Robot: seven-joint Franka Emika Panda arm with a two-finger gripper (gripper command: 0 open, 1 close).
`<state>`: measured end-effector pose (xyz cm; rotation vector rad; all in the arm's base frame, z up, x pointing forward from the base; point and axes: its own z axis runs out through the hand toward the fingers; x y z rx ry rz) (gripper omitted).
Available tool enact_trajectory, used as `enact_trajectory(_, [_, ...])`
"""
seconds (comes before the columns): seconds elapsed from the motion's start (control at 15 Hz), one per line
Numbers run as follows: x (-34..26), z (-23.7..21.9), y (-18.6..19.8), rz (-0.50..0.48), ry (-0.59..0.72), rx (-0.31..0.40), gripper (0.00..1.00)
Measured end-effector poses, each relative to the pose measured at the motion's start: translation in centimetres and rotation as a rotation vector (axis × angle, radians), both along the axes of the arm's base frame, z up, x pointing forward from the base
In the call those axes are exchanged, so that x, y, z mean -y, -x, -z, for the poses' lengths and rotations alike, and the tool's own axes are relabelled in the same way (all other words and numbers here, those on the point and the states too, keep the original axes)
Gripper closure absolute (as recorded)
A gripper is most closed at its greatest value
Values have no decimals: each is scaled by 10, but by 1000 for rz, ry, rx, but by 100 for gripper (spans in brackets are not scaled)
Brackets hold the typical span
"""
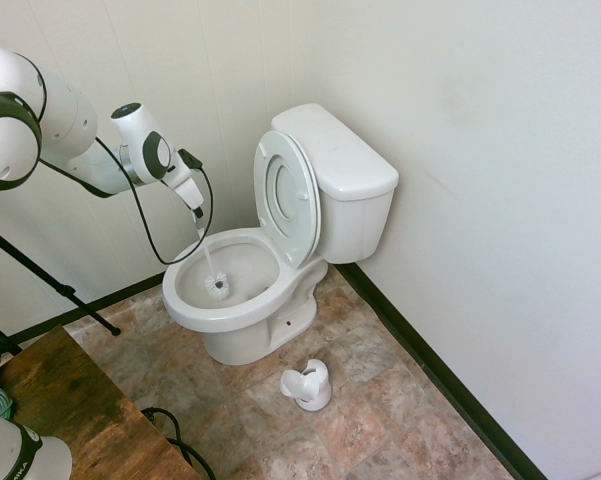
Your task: Clean the toilet
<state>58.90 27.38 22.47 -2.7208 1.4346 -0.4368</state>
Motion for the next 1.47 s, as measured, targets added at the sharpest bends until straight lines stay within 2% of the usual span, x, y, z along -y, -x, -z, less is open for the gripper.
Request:
enact_trajectory(0.33, [-18, 3, -12, -12, 2, -20, 100])
enact_trajectory(0.53, [-20, -11, -23, -3, -11, -6, 100])
enact_trajectory(1.2, [10, -53, -78, 67, -14, 24, 100])
enact_trajectory(1.47, [11, -41, -88, 67, 3, 19, 100])
